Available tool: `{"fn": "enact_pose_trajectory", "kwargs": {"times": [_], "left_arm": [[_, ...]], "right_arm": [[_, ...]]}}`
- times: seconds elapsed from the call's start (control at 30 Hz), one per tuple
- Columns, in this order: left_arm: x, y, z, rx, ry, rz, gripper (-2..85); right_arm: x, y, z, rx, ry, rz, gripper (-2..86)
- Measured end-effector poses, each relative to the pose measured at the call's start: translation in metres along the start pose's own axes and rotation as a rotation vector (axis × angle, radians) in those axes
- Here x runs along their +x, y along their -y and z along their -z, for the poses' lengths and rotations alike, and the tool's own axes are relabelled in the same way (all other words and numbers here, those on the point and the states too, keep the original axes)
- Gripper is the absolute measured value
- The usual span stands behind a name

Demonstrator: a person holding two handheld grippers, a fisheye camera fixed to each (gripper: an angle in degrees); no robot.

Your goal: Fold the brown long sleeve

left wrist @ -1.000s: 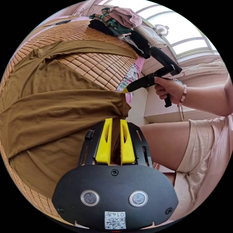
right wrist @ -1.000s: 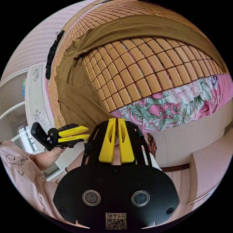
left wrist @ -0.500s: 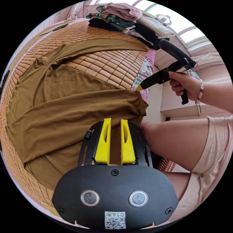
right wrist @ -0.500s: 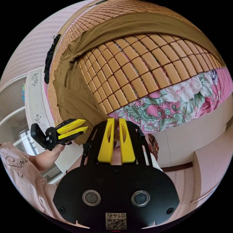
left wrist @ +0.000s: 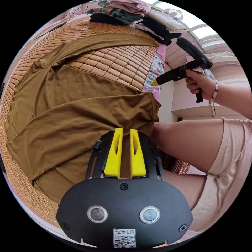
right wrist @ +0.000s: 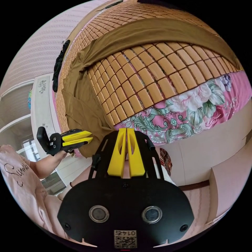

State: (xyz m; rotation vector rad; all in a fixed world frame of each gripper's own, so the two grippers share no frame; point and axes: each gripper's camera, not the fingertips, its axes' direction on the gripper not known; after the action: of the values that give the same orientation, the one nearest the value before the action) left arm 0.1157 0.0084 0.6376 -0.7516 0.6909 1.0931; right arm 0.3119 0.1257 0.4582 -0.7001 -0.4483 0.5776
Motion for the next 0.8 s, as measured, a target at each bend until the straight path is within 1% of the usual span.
{"fn": "enact_pose_trajectory", "kwargs": {"times": [0.07, 0.13, 0.2, 0.23, 0.27, 0.33, 0.43, 0.47, 0.53, 0.57, 0.63, 0.67, 0.73, 0.77, 0.8], "left_arm": [[-0.004, 0.012, 0.023, 0.043, -0.036, -0.008, 0.6], [-0.013, 0.040, 0.062, 0.158, -0.081, -0.029, 0.9], [-0.022, 0.070, 0.084, 0.241, -0.064, -0.061, 1.3], [-0.028, 0.093, 0.092, 0.286, -0.016, -0.093, 1.5], [-0.032, 0.106, 0.094, 0.303, 0.012, -0.111, 1.7], [-0.044, 0.161, 0.091, 0.293, 0.100, -0.179, 2.6], [-0.055, 0.223, 0.091, 0.285, 0.133, -0.233, 4.2], [-0.055, 0.232, 0.091, 0.285, 0.151, -0.247, 4.4], [-0.055, 0.264, 0.079, 0.251, 0.247, -0.291, 5.3], [-0.057, 0.272, 0.074, 0.236, 0.259, -0.292, 5.6], [-0.063, 0.296, 0.050, 0.148, 0.237, -0.290, 6.2], [-0.064, 0.300, 0.045, 0.129, 0.234, -0.289, 6.3], [-0.064, 0.311, 0.024, 0.058, 0.257, -0.290, 6.8], [-0.064, 0.311, 0.025, 0.088, 0.251, -0.289, 6.8], [-0.065, 0.313, 0.023, 0.076, 0.238, -0.282, 7.0]], "right_arm": [[0.008, 0.002, 0.020, 0.093, -0.046, -0.018, 0.1], [0.022, 0.011, 0.051, 0.227, -0.142, -0.072, 1.1], [0.034, 0.020, 0.074, 0.336, -0.184, -0.123, 2.4], [0.044, 0.027, 0.087, 0.398, -0.211, -0.156, 4.4], [0.048, 0.030, 0.093, 0.422, -0.226, -0.171, 5.4], [0.068, 0.043, 0.110, 0.508, -0.325, -0.224, 7.6], [0.098, 0.053, 0.128, 0.620, -0.400, -0.273, 8.8], [0.104, 0.057, 0.130, 0.625, -0.395, -0.275, 9.0], [0.125, 0.073, 0.134, 0.600, -0.372, -0.272, 9.7], [0.129, 0.076, 0.134, 0.592, -0.368, -0.269, 9.9], [0.138, 0.087, 0.129, 0.556, -0.334, -0.226, 9.2], [0.138, 0.086, 0.129, 0.566, -0.350, -0.219, 8.7], [0.139, 0.085, 0.125, 0.544, -0.336, -0.175, 4.1], [0.139, 0.084, 0.125, 0.551, -0.343, -0.177, 3.7], [0.140, 0.082, 0.124, 0.555, -0.352, -0.163, 3.0]]}}
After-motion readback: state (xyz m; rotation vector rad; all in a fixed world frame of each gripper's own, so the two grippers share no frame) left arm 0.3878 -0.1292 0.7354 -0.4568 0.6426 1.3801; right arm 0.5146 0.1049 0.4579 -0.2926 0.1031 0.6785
